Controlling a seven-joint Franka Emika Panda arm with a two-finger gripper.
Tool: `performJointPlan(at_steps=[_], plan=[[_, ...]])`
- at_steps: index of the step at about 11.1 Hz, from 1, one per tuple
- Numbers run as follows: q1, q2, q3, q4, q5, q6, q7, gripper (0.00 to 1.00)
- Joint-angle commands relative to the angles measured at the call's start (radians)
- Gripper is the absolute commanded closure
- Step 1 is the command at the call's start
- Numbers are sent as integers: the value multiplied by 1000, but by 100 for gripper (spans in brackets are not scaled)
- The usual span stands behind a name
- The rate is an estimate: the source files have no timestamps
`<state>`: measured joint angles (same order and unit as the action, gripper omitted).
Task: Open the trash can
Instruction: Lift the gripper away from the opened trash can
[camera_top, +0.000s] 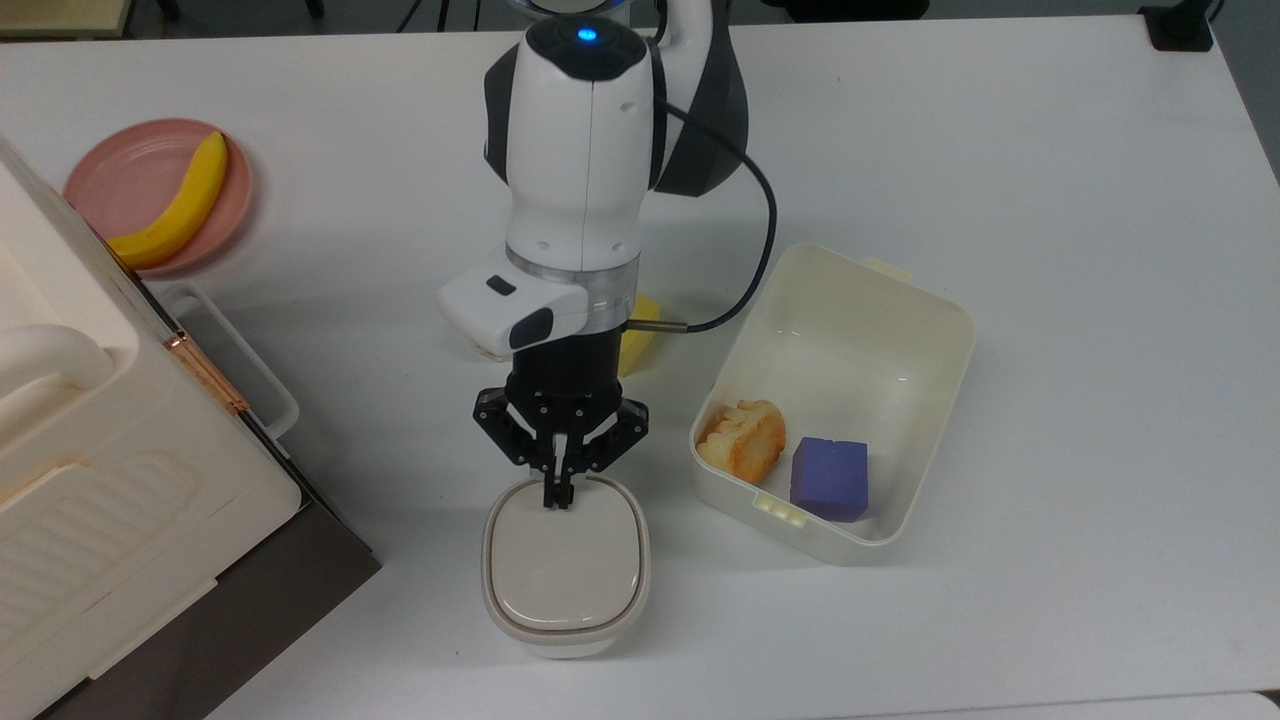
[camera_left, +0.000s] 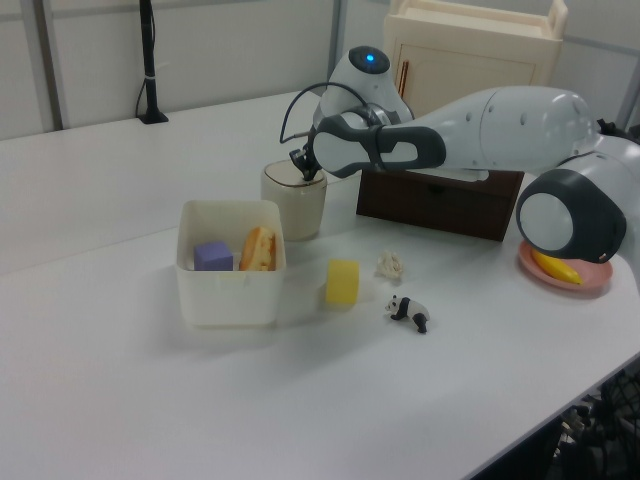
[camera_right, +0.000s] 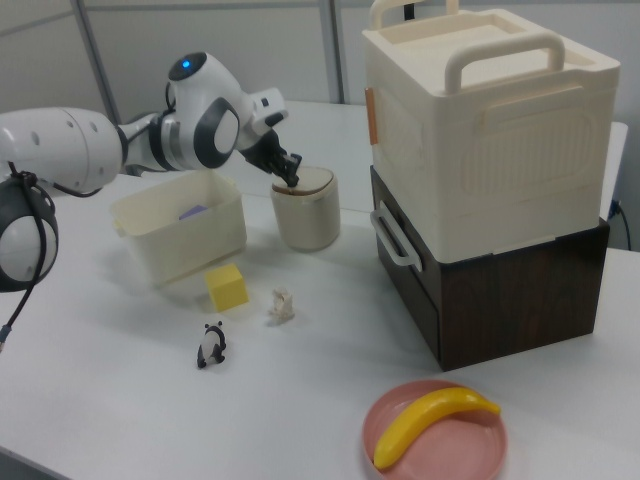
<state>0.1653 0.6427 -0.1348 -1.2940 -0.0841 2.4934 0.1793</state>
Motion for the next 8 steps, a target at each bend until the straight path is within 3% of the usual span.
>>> performJointPlan(at_steps=[1,2,3,5,6,7,8], plan=[[20,-194,-8,-138,33,-53,11,91],[22,-246,-8,-190,40,-68,9,89],[20,-320,-2,-264,40,-111,2,77],[16,-395,10,-326,40,-245,-3,54],[13,-420,21,-336,40,-352,-4,33],[11,-448,30,-338,40,-498,-6,0],[10,-483,34,-338,40,-595,-17,0]])
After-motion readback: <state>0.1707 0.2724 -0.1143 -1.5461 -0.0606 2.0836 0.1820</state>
